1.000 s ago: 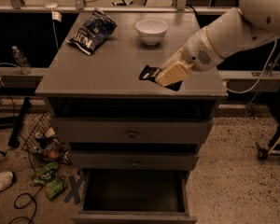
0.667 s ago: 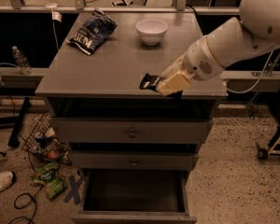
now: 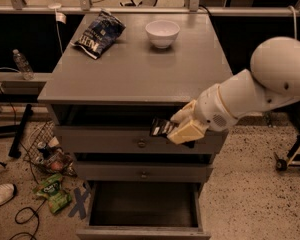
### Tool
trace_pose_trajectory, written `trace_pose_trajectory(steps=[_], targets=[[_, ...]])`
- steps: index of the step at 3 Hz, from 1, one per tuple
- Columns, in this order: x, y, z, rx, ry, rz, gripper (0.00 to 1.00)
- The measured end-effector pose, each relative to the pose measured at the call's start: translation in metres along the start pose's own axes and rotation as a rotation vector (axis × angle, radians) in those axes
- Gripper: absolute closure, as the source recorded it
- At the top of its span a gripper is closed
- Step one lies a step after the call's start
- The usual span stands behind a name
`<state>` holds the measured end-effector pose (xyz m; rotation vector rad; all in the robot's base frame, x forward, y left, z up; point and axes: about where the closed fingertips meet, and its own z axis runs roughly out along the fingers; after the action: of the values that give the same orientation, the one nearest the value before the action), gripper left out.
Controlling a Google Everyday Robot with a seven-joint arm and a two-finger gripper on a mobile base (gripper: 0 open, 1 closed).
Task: Place rxbar chocolate into bottom drawer
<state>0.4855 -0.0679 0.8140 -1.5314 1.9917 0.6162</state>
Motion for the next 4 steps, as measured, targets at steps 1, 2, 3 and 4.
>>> trace_pose_trajectory(steps=[1, 2, 3, 4], targets=[[0.037, 0.02, 0.045, -0.034, -0.018, 0.011, 1.0], [0.077, 0.037, 0.101, -0.062, -0.06, 0.061, 1.0], [0.077, 0.037, 0.1, -0.063, -0.059, 0.059, 1.0], [0.105, 0.038, 0.121, -0.06, -0.078, 0.124, 1.0]])
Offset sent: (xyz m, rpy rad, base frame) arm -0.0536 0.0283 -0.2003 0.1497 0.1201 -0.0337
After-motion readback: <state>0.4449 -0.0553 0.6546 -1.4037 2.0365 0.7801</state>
